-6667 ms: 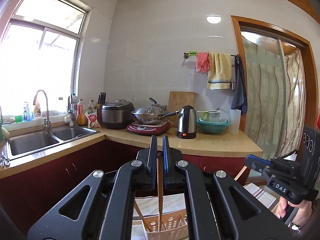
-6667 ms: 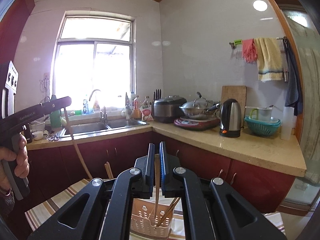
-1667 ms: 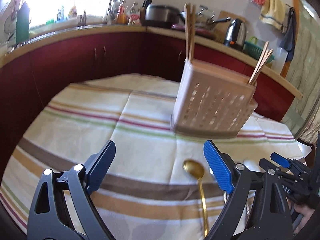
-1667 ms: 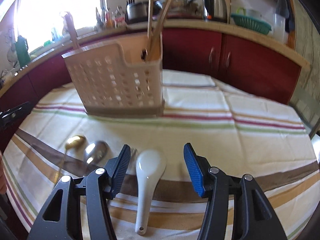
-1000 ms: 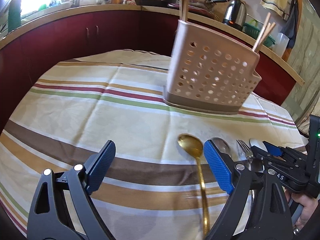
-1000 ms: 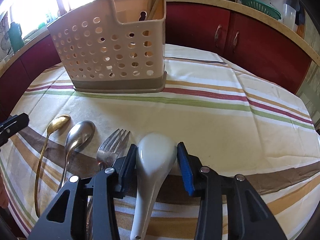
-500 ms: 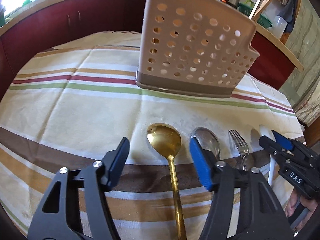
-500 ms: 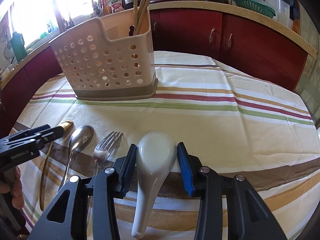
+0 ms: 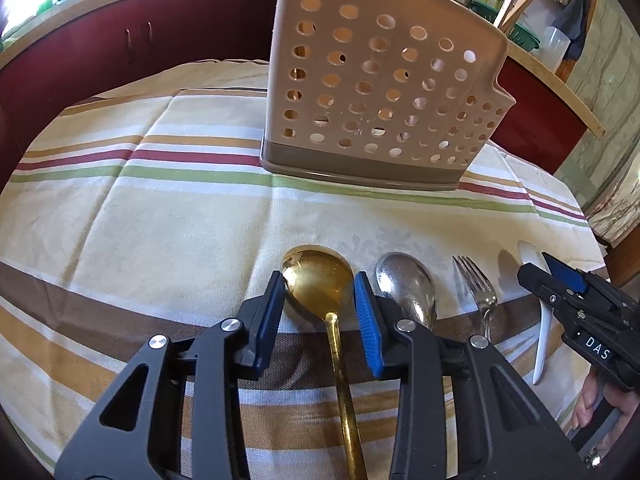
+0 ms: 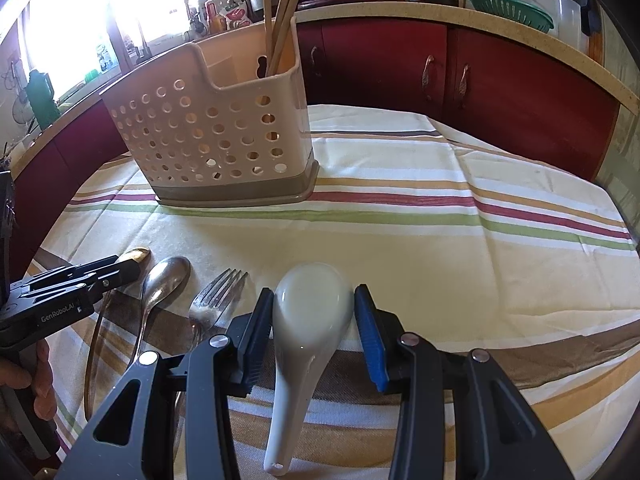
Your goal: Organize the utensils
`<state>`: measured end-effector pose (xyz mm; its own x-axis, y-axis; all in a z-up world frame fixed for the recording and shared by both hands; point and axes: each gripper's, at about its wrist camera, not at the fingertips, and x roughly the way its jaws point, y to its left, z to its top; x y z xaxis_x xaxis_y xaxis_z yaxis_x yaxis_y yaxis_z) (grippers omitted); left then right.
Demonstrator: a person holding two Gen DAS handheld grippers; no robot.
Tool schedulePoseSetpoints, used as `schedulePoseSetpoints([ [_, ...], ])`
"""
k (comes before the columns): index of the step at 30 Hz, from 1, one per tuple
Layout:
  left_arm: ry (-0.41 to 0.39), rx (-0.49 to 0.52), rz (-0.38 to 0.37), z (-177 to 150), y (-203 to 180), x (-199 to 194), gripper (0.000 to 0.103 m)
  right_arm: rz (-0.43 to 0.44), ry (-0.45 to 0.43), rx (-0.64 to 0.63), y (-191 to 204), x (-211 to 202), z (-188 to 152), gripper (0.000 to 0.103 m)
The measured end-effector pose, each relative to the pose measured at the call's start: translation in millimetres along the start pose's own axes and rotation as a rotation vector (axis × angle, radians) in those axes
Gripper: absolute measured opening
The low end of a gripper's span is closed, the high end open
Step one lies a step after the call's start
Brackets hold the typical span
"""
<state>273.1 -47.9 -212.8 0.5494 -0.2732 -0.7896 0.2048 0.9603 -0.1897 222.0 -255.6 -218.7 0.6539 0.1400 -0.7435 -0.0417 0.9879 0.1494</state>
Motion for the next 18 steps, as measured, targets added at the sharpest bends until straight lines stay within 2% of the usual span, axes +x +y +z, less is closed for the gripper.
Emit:
schedulePoseSetpoints([
  [10, -0.079, -0.01, -0.022, -4, 4, -24, 0.034, -0.002, -0.035, 0.002, 2, -8, -3, 0.042],
  [18, -0.14, -0.033, -0.045, -8, 8, -49, 0.034, -0.001, -0.096, -0.014, 9, -23, -6, 0.042],
])
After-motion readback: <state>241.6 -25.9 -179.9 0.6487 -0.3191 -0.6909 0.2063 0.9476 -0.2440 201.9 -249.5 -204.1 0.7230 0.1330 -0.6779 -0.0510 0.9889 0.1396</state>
